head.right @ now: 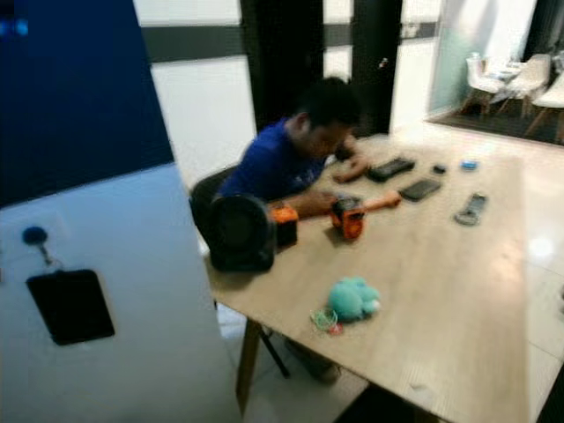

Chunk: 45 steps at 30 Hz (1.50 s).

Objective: Hang keys on a hook

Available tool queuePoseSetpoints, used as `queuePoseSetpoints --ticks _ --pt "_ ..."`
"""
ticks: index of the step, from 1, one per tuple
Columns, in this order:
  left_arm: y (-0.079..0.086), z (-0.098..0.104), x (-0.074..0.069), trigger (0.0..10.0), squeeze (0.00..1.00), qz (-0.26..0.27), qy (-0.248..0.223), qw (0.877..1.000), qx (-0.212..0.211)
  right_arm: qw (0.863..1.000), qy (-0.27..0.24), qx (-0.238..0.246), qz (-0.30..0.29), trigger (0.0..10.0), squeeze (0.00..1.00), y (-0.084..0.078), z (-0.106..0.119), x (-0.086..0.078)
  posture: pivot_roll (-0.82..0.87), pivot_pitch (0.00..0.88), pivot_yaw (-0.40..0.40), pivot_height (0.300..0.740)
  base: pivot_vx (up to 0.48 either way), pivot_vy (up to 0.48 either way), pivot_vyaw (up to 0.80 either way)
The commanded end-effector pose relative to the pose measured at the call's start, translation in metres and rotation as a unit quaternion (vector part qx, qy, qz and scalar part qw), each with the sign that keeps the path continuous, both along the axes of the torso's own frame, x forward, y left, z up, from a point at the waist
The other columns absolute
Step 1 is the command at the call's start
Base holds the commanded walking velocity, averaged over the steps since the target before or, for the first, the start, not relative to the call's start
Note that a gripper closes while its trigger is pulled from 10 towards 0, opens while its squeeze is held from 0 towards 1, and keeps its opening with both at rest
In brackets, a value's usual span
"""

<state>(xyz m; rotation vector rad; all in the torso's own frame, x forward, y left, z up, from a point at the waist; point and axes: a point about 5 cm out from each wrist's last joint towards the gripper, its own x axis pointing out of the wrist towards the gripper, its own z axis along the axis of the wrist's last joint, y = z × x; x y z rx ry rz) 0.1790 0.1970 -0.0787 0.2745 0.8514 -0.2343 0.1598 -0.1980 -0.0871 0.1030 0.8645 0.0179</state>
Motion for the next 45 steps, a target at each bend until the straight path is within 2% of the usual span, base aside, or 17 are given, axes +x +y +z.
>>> queuePoseSetpoints --ticks 1,13,27,36,45 --pt "0.004 -0.002 -0.005 10.0 0.00 -0.002 0.009 1.000 0.007 1.000 -0.007 0.006 0.010 10.0 0.00 0.007 0.001 0.003 0.07 0.000 0.035 0.740 0.000 0.000 0.80" --pt "0.001 -0.005 -0.009 10.0 0.00 0.000 0.019 1.000 0.003 1.000 -0.007 0.006 0.015 10.0 0.00 0.008 0.001 0.003 0.07 0.000 0.032 0.740 0.000 0.000 0.80" --pt "0.007 -0.008 -0.018 10.0 0.00 -0.007 0.048 0.999 0.004 1.000 -0.004 0.009 0.018 10.0 0.00 0.009 0.000 0.001 0.08 0.006 0.032 0.740 0.000 0.000 0.80" --pt "0.008 -0.009 -0.018 10.0 0.00 0.002 0.058 0.998 0.005 1.000 -0.003 0.010 0.017 10.0 0.00 0.011 -0.001 0.001 0.08 0.016 0.032 0.740 0.000 0.000 0.79" --pt "0.015 -0.010 -0.021 10.0 0.00 0.008 0.070 0.997 0.015 1.000 -0.004 0.024 0.001 10.0 0.00 0.012 -0.001 0.001 0.08 0.019 0.035 0.740 0.000 0.000 0.00"
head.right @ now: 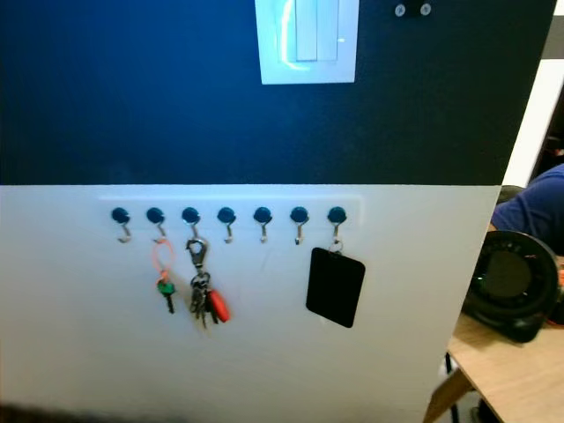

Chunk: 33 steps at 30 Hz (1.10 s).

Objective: Hang keys on a hook

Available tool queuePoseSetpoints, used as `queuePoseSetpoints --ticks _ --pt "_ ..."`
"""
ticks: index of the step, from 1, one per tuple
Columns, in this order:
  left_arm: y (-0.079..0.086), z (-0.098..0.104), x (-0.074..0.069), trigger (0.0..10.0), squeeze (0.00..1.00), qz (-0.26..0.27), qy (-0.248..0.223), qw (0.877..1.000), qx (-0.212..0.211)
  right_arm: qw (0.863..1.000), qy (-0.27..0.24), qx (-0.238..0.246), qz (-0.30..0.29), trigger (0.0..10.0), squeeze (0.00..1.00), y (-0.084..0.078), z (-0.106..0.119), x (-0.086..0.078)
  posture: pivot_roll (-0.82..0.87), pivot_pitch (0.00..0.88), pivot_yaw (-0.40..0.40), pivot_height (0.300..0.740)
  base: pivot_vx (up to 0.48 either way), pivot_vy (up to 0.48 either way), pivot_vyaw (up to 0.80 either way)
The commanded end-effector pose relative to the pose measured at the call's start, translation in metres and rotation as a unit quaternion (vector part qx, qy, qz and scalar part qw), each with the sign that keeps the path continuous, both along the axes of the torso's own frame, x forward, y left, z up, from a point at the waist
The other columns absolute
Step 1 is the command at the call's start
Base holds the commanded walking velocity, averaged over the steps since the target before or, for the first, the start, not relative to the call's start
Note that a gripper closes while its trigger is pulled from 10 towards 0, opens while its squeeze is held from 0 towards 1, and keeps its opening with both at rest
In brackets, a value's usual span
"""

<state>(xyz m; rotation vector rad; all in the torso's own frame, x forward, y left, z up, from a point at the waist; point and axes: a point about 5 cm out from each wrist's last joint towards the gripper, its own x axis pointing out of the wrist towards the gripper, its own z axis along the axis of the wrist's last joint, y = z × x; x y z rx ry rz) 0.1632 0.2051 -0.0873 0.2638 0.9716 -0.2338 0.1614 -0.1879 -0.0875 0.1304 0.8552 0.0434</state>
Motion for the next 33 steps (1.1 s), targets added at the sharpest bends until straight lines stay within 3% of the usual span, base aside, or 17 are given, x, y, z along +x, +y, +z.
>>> queuePoseSetpoints --ticks 1,19,33 --pt "0.0079 -0.0009 -0.0048 10.0 0.00 -0.001 0.011 1.000 0.012 1.000 0.001 0.007 -0.004 10.0 0.00 0.0024 -0.0006 -0.0008 0.08 0.020 0.036 0.740 0.000 0.000 0.00" --pt "0.0038 -0.0018 -0.0051 10.0 0.00 0.002 0.012 1.000 0.006 1.000 0.002 0.010 -0.006 10.0 0.00 0.0033 -0.0010 -0.0015 0.09 0.023 0.034 0.740 0.000 0.000 0.00" --pt "0.0032 -0.0006 -0.0007 10.0 0.00 0.013 0.008 1.000 0.008 1.000 -0.002 0.010 -0.006 10.0 0.00 0.0033 0.0001 0.0012 0.09 0.023 0.031 0.740 0.000 0.398 0.00"
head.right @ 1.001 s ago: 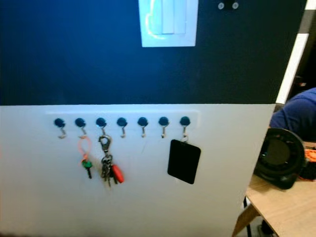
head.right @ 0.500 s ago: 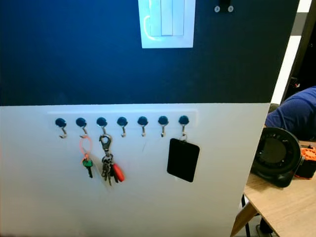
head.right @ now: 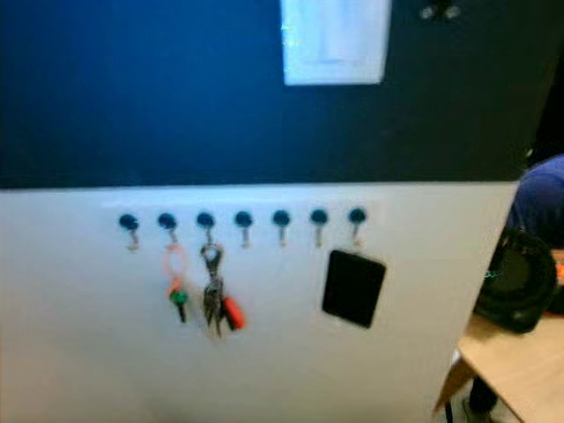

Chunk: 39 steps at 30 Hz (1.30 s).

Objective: Hang keys on a hook

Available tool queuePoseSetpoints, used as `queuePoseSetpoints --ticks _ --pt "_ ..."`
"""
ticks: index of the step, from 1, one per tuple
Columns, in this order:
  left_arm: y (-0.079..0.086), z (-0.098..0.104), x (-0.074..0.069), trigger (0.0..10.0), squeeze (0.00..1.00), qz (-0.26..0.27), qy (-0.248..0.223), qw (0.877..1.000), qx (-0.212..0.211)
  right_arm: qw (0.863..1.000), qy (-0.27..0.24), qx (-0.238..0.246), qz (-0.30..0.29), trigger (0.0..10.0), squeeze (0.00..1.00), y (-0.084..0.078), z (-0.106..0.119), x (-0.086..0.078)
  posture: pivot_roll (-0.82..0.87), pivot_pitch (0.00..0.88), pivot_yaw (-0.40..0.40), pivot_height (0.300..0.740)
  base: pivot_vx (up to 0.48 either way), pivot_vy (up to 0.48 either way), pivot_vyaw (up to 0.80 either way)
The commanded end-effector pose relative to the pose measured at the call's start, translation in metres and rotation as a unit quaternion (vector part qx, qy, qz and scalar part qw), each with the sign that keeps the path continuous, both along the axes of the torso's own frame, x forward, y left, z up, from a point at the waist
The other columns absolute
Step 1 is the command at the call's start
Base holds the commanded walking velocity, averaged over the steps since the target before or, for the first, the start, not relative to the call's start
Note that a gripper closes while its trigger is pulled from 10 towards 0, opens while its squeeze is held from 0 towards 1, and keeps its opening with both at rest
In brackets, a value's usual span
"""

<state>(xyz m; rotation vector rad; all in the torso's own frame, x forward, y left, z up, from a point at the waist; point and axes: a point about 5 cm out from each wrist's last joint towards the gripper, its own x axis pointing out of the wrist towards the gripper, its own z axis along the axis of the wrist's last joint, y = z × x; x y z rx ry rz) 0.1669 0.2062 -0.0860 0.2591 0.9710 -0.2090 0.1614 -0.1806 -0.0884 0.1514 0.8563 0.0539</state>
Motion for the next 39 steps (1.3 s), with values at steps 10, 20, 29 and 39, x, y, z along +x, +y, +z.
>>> queuePoseSetpoints --ticks 10,20,29,39 --pt "0.001 0.001 0.001 10.0 0.00 -0.009 0.002 1.000 0.001 1.000 -0.003 0.000 -0.007 10.0 0.00 -0.004 0.001 0.002 0.09 0.020 0.032 0.740 0.000 0.161 0.00" --pt "0.000 -0.003 -0.009 10.0 0.00 -0.031 0.013 0.999 0.004 1.000 -0.004 0.000 -0.008 10.0 0.00 -0.003 0.001 0.002 0.09 0.010 0.031 0.740 0.000 -0.207 0.00" --pt "-0.001 -0.001 -0.003 10.0 0.00 -0.023 -0.002 1.000 0.002 1.000 -0.003 0.000 -0.007 10.0 0.00 -0.002 0.001 0.002 0.08 0.000 0.031 0.740 0.000 -0.087 0.00" --pt "-0.005 0.004 0.010 10.0 0.00 -0.033 -0.017 0.999 0.001 1.000 -0.002 0.000 -0.006 10.0 0.00 -0.001 0.001 0.002 0.09 0.000 0.035 0.740 0.000 0.000 0.00"
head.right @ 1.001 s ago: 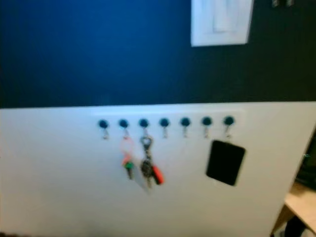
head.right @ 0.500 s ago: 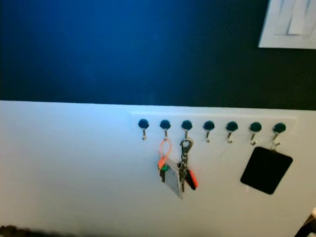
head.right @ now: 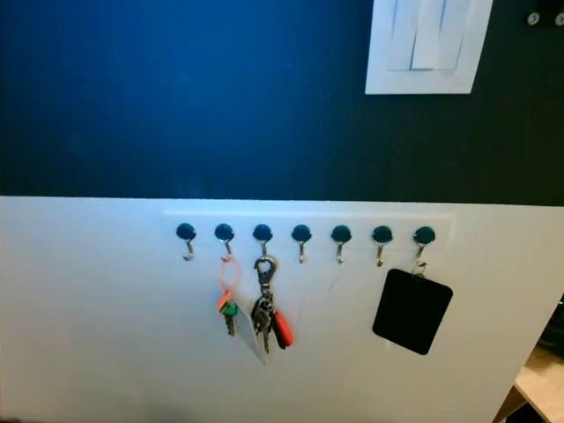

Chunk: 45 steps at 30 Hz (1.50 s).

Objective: Hang keys on a hook

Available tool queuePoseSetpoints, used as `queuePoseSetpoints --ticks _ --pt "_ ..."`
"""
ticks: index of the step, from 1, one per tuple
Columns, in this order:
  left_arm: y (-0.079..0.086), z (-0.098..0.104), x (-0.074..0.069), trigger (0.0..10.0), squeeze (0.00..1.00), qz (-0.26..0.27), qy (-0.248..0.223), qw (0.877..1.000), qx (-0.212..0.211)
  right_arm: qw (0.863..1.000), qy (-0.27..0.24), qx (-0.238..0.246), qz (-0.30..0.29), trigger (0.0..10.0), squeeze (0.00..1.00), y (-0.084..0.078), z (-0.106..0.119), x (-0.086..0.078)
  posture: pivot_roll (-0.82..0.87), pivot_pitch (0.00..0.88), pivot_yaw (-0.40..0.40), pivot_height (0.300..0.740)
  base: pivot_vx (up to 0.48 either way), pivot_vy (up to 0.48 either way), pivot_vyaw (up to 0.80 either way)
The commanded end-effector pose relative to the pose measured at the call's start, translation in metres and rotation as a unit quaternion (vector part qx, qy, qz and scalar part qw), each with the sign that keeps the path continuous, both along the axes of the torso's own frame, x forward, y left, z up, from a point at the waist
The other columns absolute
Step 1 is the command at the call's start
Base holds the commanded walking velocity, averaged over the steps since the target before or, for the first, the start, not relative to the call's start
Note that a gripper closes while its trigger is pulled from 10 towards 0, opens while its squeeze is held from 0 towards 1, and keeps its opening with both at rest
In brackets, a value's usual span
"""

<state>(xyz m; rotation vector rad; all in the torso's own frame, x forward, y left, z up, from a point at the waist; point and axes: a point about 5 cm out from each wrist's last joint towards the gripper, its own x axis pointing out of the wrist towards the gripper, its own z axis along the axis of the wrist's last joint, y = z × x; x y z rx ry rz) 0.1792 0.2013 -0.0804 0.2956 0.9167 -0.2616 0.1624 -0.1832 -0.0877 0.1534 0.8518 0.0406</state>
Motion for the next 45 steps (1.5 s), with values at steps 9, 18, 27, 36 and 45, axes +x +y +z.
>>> queuePoseSetpoints --ticks 9,18,27,36,45 --pt "0.008 0.003 0.004 10.0 0.00 0.055 -0.007 0.998 -0.015 1.000 -0.001 0.003 -0.007 10.0 0.00 0.001 0.000 0.002 0.09 0.002 0.037 0.740 0.000 0.000 0.00" --pt "0.005 0.012 0.019 10.0 0.00 0.067 -0.042 0.996 -0.049 1.000 0.002 0.005 -0.019 10.0 0.00 0.000 -0.001 0.000 0.08 0.007 0.044 0.740 0.000 0.000 0.00" --pt "-0.005 0.016 0.026 10.0 0.00 0.044 -0.058 0.996 -0.054 1.000 0.004 0.007 -0.023 10.0 0.00 0.001 -0.001 -0.002 0.08 0.012 0.043 0.740 0.000 0.000 0.00" --pt "-0.007 0.021 0.029 10.0 0.00 0.037 -0.069 0.995 -0.062 1.000 0.004 0.008 -0.022 10.0 0.00 0.002 -0.001 -0.002 0.08 0.015 0.043 0.740 -0.090 0.000 0.00" --pt "-0.009 0.023 0.029 10.0 0.00 0.038 -0.073 0.994 -0.067 1.000 0.004 0.005 -0.022 10.0 0.00 0.001 -0.001 -0.002 0.08 0.014 0.041 0.740 -0.364 0.000 0.00"
